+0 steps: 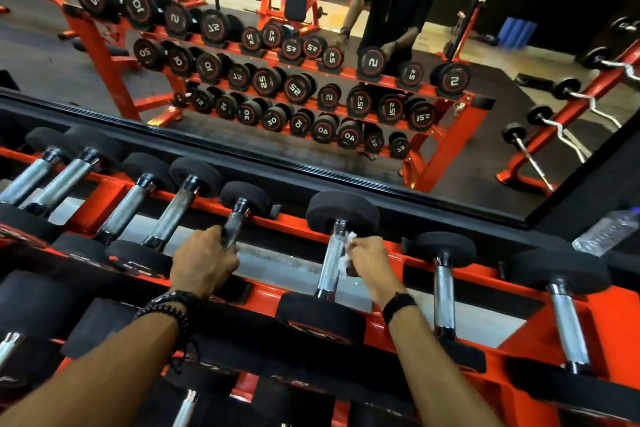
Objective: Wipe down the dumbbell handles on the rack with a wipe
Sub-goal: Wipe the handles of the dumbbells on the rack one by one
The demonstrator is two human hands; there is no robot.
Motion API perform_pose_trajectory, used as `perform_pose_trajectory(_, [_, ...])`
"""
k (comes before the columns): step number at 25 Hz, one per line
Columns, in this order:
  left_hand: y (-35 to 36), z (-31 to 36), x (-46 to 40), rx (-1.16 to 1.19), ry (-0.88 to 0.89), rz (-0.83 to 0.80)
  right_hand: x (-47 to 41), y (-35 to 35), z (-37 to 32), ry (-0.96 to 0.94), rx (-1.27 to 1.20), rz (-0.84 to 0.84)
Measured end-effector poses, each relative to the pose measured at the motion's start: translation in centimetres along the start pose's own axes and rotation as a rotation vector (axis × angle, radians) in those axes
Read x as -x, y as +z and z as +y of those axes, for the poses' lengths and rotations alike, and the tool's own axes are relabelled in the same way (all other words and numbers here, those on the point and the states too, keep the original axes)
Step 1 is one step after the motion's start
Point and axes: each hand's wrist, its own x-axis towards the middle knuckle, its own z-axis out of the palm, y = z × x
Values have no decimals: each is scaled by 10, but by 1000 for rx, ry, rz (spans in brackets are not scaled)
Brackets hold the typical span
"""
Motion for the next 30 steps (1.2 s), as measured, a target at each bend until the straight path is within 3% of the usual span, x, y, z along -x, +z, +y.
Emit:
perform_pose_trajectory(2, [2, -2, -1, -3, -11, 0, 14, 4, 6, -186, 366, 132])
perform_pose_trajectory(3, [4, -4, -2, -15, -14, 11, 23, 5, 8, -264, 421, 173])
perform_pose_trajectory(5, [7, -6, -4, -40, -14, 38, 37, 2, 18, -339, 292, 199])
perform_pose_trajectory(9, [4, -1, 2, -35, 64, 125, 86, -24, 37, -253, -139, 261])
perform_pose_trajectory(13, [5, 12, 51, -149, 284, 253, 141, -77, 50, -320, -197, 296])
perform_pose_trajectory(17, [3, 62, 126, 71, 392, 259, 192, -127, 54, -293, -254, 317])
perform_pose_trajectory(19, [-6, 95, 159, 154, 536, 236, 225, -138, 55, -296, -268, 284])
perform_pose_trajectory(21, [-19, 125, 191, 255, 620, 179, 259, -150, 60, -308, -260, 294])
perform_pose_trajectory(25, [-40, 158, 272, 536, 516, -15, 318, -170, 72, -406, -93, 333])
perform_pose_trajectory(28, [-51, 178, 326, 825, 454, -406, 336, -183, 84, -350, -123, 338])
perform_pose_trajectory(30, [-40, 173, 353, 795, 338, -633, 341, -178, 135, -202, -9, 258])
